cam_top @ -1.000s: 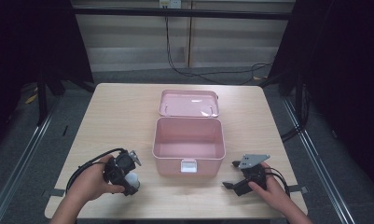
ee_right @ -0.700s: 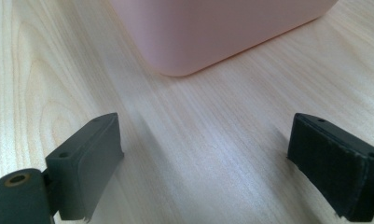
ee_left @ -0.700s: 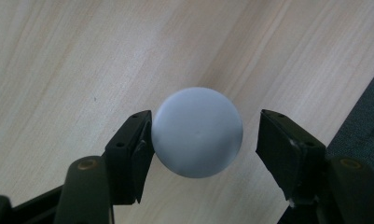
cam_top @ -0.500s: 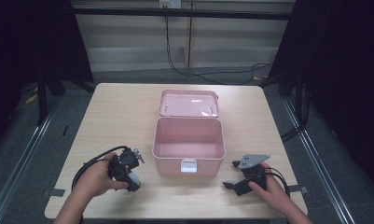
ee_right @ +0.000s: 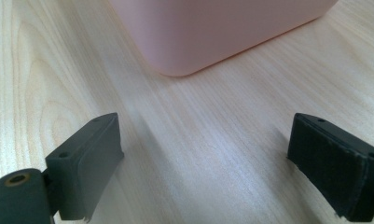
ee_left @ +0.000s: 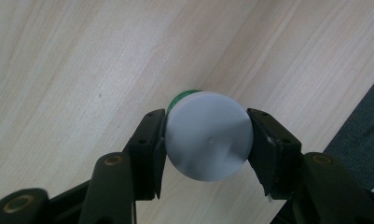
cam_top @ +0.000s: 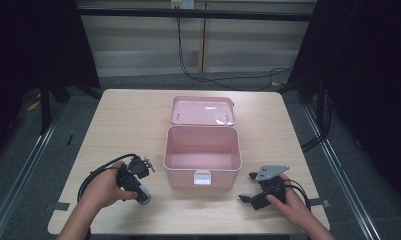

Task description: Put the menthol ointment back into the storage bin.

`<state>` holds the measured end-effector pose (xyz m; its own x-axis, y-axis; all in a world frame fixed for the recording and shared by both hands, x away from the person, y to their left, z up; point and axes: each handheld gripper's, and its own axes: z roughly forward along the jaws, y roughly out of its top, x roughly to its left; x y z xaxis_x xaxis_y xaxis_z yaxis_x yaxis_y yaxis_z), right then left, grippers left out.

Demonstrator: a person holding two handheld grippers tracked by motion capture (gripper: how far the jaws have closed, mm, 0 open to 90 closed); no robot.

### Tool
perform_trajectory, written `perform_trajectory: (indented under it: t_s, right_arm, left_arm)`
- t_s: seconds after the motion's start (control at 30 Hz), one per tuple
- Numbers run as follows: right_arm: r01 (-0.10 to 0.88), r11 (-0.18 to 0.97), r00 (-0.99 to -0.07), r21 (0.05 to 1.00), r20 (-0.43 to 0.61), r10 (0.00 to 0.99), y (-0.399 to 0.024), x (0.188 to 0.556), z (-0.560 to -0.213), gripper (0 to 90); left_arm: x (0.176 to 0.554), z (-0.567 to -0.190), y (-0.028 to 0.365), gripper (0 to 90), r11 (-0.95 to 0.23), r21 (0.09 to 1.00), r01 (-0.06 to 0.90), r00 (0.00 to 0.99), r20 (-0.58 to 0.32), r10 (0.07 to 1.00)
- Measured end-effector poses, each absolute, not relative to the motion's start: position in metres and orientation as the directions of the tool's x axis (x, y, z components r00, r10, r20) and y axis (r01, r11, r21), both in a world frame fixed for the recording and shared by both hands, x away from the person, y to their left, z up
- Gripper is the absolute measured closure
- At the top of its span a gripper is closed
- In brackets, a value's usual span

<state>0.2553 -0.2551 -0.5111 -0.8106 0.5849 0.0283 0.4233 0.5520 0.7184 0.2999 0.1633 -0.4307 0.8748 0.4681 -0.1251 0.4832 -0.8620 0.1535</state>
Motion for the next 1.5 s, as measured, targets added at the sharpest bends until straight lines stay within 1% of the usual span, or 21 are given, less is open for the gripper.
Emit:
perform_trajectory:
  t_s: [0.23, 0.43, 0.6, 0.87, 0.97, 1.1, 1.23, 1.5]
  right_arm:
    - [0.424, 0.552, -0.810, 0.718, 0.028, 0.585, -0.255, 0.255, -0.511, 9.4]
    - [0.423, 0.552, -0.811, 0.719, 0.028, 0.585, -0.255, 0.255, -0.511, 9.4]
    - [0.424, 0.552, -0.811, 0.718, 0.029, 0.585, -0.255, 0.255, -0.511, 9.4]
    - [0.425, 0.550, -0.809, 0.719, 0.030, 0.587, -0.255, 0.255, -0.511, 9.4]
    - [0.423, 0.550, -0.810, 0.720, 0.028, 0.586, -0.255, 0.255, -0.511, 9.4]
    - [0.423, 0.550, -0.810, 0.720, 0.028, 0.586, -0.255, 0.255, -0.511, 9.4]
    - [0.423, 0.550, -0.810, 0.720, 0.028, 0.586, -0.255, 0.255, -0.511, 9.4]
    - [0.423, 0.550, -0.810, 0.720, 0.028, 0.585, -0.255, 0.255, -0.511, 9.4]
  left_arm:
    - [0.300, -0.428, 0.161, 50.0, -0.859, 0.111, 0.499, 0.865, -0.128, 0.486]
    - [0.301, -0.416, 0.162, 50.1, -0.850, 0.113, 0.514, 0.855, -0.142, 0.498]
    - [0.304, -0.400, 0.165, 50.1, -0.846, 0.102, 0.523, 0.850, -0.139, 0.508]
    - [0.313, -0.374, 0.166, 50.2, -0.815, 0.102, 0.570, 0.819, -0.149, 0.554]
    - [0.317, -0.366, 0.164, 50.2, -0.819, 0.098, 0.565, 0.823, -0.142, 0.551]
    - [0.322, -0.357, 0.161, 50.2, -0.809, 0.101, 0.579, 0.813, -0.156, 0.562]
    - [0.327, -0.349, 0.158, 50.2, -0.810, 0.093, 0.579, 0.813, -0.145, 0.564]
    - [0.339, -0.332, 0.154, 50.2, -0.803, 0.108, 0.587, 0.808, -0.141, 0.572]
